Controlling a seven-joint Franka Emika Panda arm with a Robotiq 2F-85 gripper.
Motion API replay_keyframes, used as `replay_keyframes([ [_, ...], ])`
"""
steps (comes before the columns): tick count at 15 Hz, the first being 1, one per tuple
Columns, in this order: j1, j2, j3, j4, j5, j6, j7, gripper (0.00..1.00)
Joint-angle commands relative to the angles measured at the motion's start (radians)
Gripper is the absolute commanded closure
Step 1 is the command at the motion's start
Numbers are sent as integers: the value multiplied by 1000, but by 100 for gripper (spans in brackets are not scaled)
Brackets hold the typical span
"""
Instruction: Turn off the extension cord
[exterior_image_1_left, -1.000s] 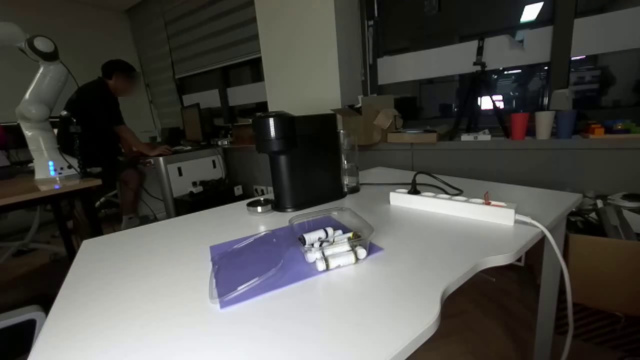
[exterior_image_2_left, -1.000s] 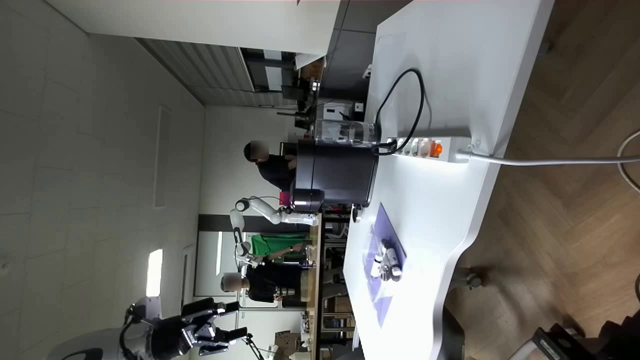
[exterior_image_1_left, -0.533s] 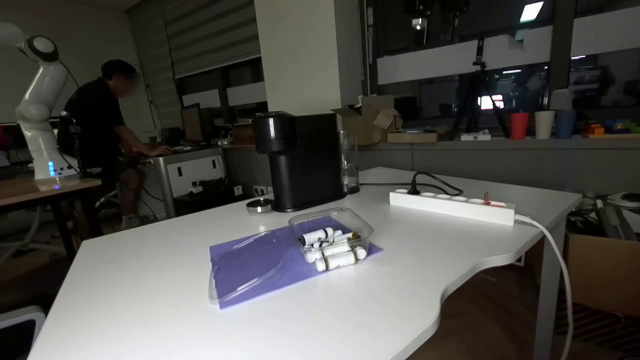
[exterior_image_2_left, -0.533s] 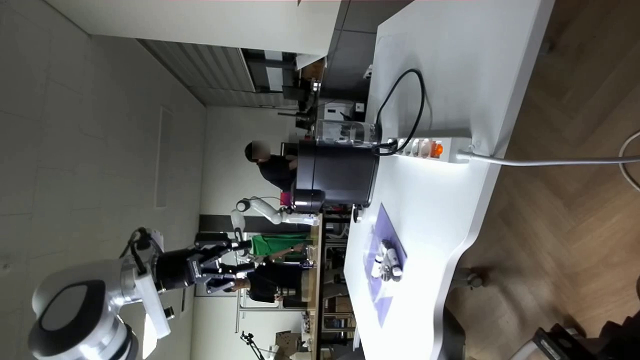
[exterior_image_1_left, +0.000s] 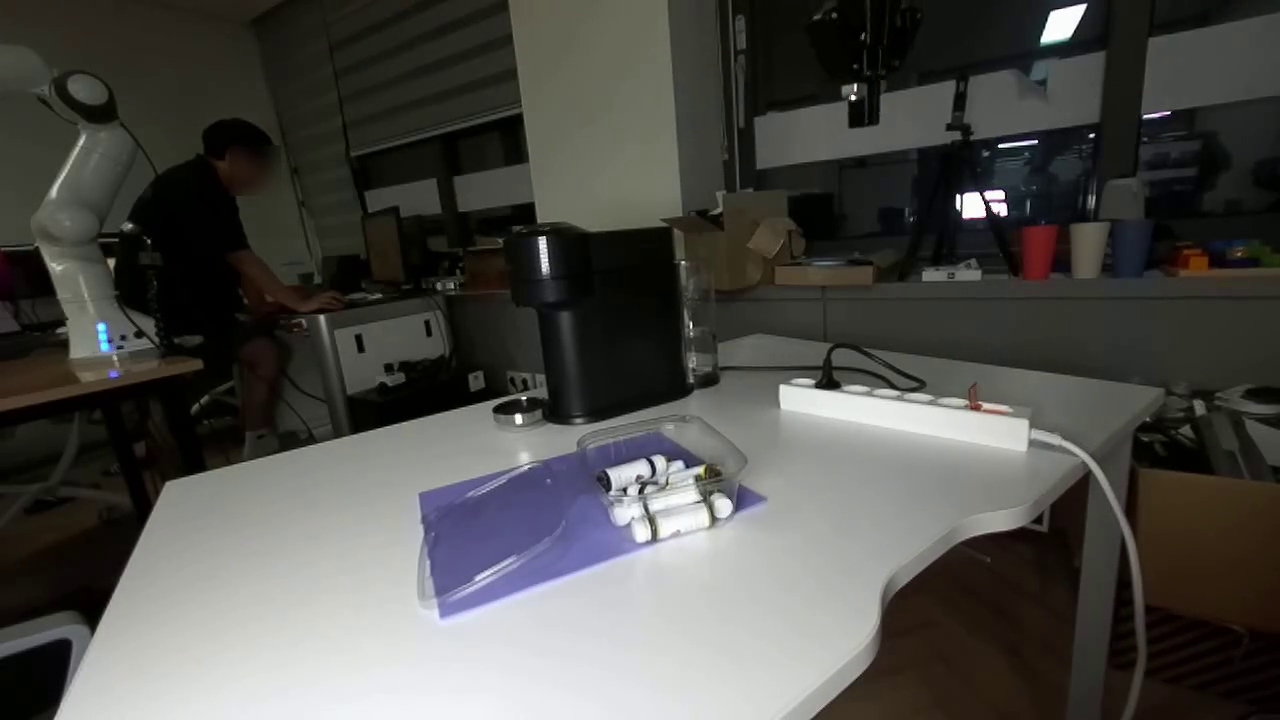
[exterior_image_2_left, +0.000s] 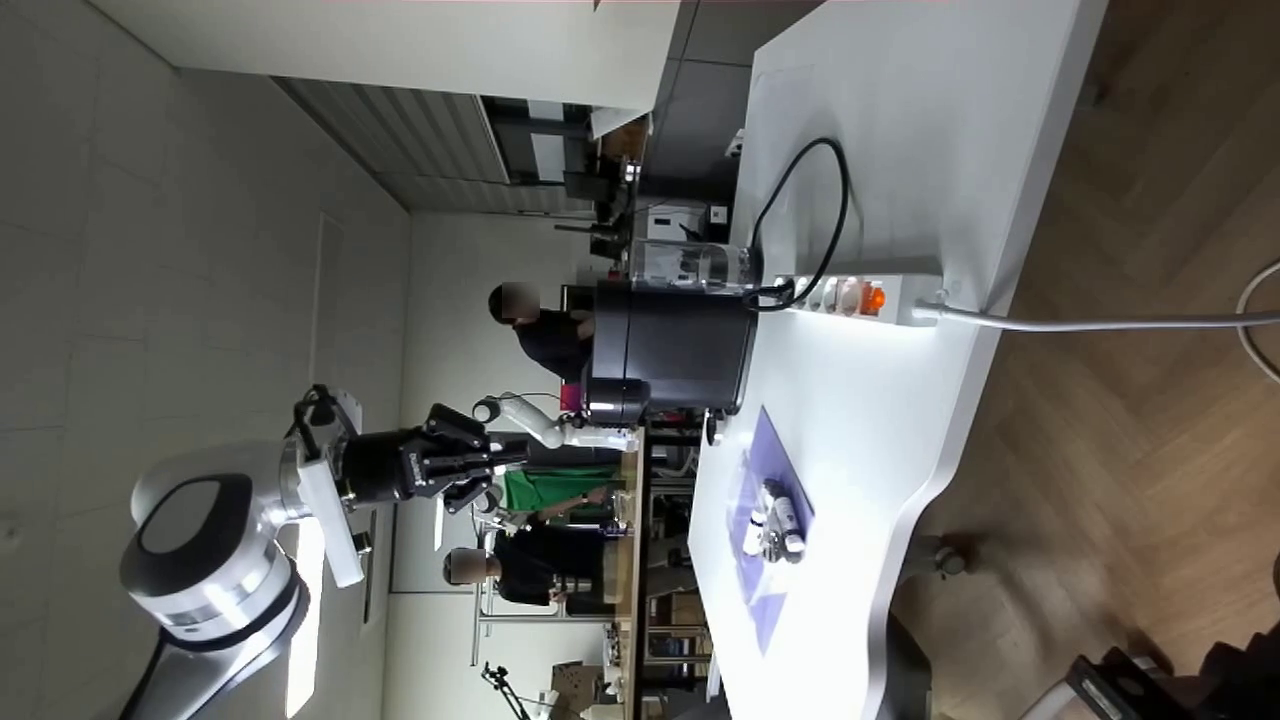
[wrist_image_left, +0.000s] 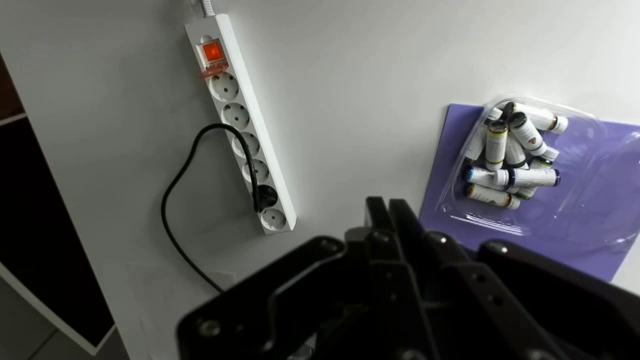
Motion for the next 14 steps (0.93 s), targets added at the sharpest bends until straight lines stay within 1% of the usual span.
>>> replay_keyframes([
  [1,-8,13,4,23,-14,-40,17,97],
  [2,-13,23,4,43,-29,-74,36,99],
  [4,-18,34,4,62,-35,-96,45,99],
  [14,-18,37,7,67,-36,-102,55,100],
])
